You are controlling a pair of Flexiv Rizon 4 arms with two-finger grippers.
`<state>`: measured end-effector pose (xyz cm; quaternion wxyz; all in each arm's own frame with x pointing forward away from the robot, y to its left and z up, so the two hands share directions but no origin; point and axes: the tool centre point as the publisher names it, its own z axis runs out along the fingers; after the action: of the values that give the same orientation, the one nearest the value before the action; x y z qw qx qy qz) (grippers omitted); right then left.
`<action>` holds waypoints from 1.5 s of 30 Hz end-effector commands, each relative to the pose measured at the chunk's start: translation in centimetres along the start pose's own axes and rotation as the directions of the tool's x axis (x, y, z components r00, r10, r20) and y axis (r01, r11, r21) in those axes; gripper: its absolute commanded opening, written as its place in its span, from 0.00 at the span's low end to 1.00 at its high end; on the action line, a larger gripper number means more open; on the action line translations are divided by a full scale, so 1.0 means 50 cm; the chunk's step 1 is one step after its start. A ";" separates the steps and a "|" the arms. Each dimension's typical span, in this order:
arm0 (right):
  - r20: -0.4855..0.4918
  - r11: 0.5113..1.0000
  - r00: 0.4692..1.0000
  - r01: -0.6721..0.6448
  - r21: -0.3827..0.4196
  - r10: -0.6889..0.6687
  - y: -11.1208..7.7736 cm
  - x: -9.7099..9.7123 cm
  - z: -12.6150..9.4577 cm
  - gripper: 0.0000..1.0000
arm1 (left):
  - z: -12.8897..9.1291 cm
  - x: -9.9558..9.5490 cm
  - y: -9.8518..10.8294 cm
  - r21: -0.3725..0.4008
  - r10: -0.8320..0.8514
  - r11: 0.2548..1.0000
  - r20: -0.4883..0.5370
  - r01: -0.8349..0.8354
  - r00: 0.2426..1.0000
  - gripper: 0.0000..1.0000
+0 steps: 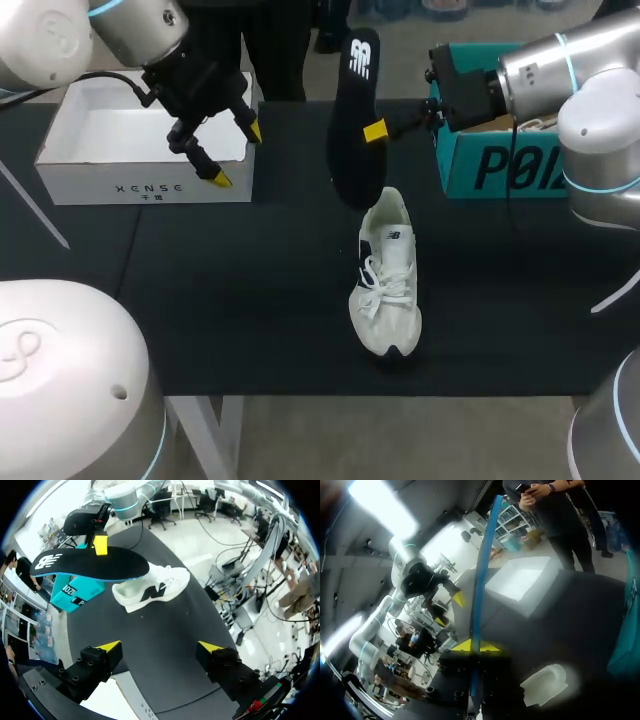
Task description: Take the shoe out of the shoebox, open the shoe tongue, remove and reinsert the insole, then place the shoe into the shoebox
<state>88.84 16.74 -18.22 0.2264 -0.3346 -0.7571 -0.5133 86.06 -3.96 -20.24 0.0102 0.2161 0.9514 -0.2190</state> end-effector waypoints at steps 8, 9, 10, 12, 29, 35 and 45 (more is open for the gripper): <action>0.066 1.000 0.998 0.015 -0.012 -0.014 0.011 -0.129 -0.028 0.00 | -0.001 -0.001 0.000 -0.002 0.000 1.000 -0.002 0.000 1.000 1.00; 0.072 1.000 0.997 0.015 -0.014 -0.014 0.011 -0.142 -0.033 0.00 | -0.001 -0.001 0.000 -0.002 0.000 1.000 -0.002 0.000 1.000 1.00; 0.073 1.000 0.997 0.015 -0.018 -0.013 0.010 -0.154 -0.038 0.00 | -0.001 -0.001 0.000 -0.002 0.000 1.000 -0.002 0.000 1.000 1.00; 0.071 0.999 0.997 0.012 -0.031 -0.010 0.009 -0.172 -0.050 0.00 | -0.001 -0.001 0.000 -0.002 0.000 1.000 -0.002 0.000 1.000 1.00; 0.052 0.998 0.998 0.020 -0.056 -0.017 -0.067 -0.226 -0.051 0.00 | -0.001 -0.001 0.000 -0.002 0.000 1.000 -0.002 0.000 1.000 1.00; 0.049 0.998 0.998 0.027 -0.064 -0.024 -0.100 -0.215 -0.041 0.00 | -0.001 -0.001 0.000 -0.002 0.000 1.000 -0.002 0.000 1.000 1.00; 0.049 0.998 0.999 0.015 -0.066 -0.012 -0.147 -0.209 -0.016 0.00 | -0.001 -0.001 0.000 -0.002 0.000 1.000 -0.002 0.000 1.000 1.00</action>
<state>91.11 11.05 -29.26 0.1979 -0.3457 -0.7504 -0.5275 86.09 -3.94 -20.25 0.0100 0.2162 0.9512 -0.2199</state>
